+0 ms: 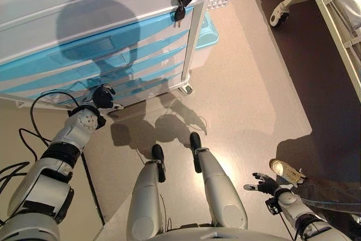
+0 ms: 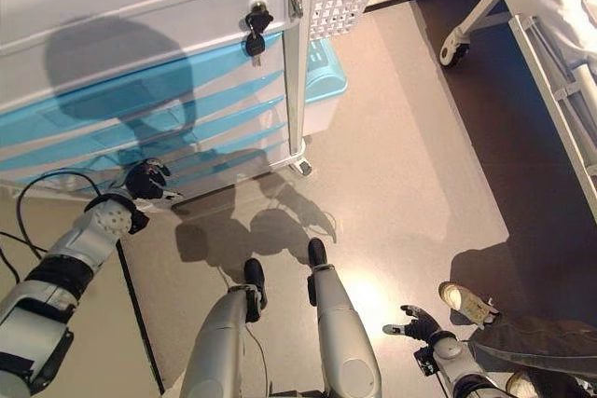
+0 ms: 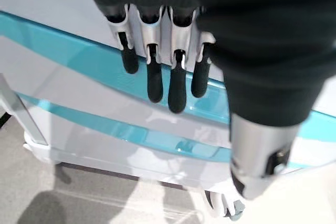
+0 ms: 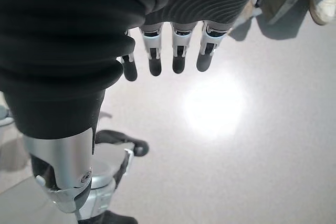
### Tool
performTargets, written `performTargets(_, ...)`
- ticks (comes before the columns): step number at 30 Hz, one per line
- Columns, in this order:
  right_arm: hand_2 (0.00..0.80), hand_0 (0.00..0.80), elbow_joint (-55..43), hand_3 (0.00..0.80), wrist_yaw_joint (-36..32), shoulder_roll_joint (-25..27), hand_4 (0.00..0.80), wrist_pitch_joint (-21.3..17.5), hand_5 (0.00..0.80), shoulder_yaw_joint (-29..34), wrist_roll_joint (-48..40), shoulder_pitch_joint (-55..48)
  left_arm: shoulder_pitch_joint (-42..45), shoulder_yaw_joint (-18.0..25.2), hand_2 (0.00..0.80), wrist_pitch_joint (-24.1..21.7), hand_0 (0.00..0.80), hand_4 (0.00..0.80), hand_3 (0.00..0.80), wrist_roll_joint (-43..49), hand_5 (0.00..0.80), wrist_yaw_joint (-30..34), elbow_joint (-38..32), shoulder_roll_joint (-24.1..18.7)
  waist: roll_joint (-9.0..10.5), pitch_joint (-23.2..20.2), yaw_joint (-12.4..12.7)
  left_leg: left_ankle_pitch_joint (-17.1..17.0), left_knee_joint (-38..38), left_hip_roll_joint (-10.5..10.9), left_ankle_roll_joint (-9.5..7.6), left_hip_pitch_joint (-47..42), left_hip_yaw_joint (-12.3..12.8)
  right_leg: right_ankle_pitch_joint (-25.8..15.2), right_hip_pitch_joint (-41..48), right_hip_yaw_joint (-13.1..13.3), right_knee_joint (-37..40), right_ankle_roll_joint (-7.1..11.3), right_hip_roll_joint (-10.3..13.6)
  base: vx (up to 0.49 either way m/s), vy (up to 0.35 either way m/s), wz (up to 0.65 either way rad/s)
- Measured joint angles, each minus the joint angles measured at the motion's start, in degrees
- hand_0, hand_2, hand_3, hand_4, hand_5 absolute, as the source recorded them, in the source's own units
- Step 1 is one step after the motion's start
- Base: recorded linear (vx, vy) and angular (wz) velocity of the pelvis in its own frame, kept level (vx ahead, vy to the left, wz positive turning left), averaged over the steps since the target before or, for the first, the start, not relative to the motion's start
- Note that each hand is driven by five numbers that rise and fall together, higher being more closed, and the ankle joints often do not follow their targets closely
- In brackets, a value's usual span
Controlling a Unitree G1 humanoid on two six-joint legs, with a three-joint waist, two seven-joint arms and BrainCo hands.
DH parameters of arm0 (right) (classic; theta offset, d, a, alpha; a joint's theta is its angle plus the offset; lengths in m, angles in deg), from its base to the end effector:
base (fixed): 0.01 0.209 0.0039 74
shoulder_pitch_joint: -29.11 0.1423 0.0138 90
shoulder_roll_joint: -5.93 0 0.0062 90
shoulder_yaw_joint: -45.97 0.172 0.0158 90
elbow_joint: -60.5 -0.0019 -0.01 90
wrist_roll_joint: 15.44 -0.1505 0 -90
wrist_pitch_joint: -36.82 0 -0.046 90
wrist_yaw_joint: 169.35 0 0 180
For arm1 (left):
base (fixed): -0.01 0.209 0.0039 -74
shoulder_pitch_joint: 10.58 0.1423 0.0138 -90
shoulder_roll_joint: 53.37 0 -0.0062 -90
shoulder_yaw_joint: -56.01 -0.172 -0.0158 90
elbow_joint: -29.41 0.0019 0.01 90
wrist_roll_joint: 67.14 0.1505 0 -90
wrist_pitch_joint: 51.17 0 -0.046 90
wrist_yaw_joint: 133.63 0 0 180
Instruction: Open the drawer and pick up the medicine
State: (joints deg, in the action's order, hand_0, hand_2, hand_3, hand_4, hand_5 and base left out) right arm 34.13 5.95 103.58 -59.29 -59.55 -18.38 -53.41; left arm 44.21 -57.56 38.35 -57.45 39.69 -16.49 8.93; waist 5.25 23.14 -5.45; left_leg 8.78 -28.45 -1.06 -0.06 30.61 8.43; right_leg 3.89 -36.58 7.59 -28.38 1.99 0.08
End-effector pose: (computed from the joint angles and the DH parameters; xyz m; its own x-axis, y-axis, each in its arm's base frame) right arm 0.1458 -0.2602 -0.0781 0.6065 -0.1170 -0.7864 -0.2578 0.9067 -0.3338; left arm 0.3001 0.2829 0.1033 0.9790 0.1785 -0.0987 0.0047 0.4640 0.8858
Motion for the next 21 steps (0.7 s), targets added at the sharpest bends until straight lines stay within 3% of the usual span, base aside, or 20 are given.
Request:
performTargets(8,0.000,0.000,0.08,0.000,-0.42,-0.56,0.000,-0.04,0.000,-0.12,0.01,0.18,1.42,0.47,0.000,0.02,0.000,0.000,0.000,-2.33,0.000,0.09,-0.11,-0.50,1.05,-0.69,0.33,-0.32,1.57,-0.43,-0.43,-1.13,0.90,-1.09,1.10,0.99,1.97,0.50,0.11,0.009,0.008,-0.07)
performTargets(13,0.000,0.000,0.05,0.000,-0.81,-0.74,0.000,0.03,0.000,-0.19,0.03,-0.10,7.35,6.81,0.000,-1.16,0.000,0.000,0.000,-9.06,0.000,1.40,-0.82,1.79,0.75,-0.80,0.31,-1.60,5.52,0.26,-0.49,-5.67,0.13,-1.64,5.68,0.10,4.52,0.20,0.99,0.046,-0.046,0.12)
performTargets(15,0.000,0.000,-0.03,0.000,-0.80,-0.65,0.000,0.07,0.000,0.00,0.05,-0.61,11.25,10.38,0.000,-1.79,0.000,0.000,0.000,-12.23,0.000,1.76,-3.13,4.63,-0.30,-1.42,0.69,-2.50,7.95,0.86,-0.53,-7.74,-1.33,-1.62,8.14,-1.42,6.16,0.16,1.73,0.066,-0.082,0.38)
performTargets(17,0.000,0.000,-0.02,0.000,-0.69,-0.57,0.000,-0.07,0.000,0.36,0.06,-1.71,16.36,14.73,0.000,-3.37,0.000,0.000,0.000,-16.20,0.000,2.08,-4.63,10.28,-1.91,-2.87,1.32,-3.82,10.91,1.56,-0.53,-10.74,-2.40,-1.74,11.10,-2.26,8.50,0.12,2.26,0.084,-0.096,0.26)
performTargets(19,0.000,0.000,0.05,0.000,-0.52,-0.71,0.000,-0.09,0.000,0.64,0.10,-2.11,20.99,16.92,0.000,-4.40,0.000,0.000,0.000,-17.52,0.000,2.13,-2.85,14.01,-3.45,-4.26,2.92,-4.50,13.69,1.71,-0.43,-13.09,-3.35,-1.54,13.70,-3.67,10.05,0.08,2.77,0.097,-0.100,0.27)
performTargets(21,0.000,0.000,-0.18,0.000,0.12,-0.73,0.000,-0.26,0.000,2.08,0.08,-3.68,23.61,18.42,0.000,-4.44,0.000,0.000,0.000,-17.99,0.000,2.20,0.23,17.40,-4.52,-5.86,2.29,-6.01,16.98,2.28,-0.31,-16.32,-5.00,-1.39,16.75,-5.29,12.00,0.00,3.10,0.063,-0.050,0.41)
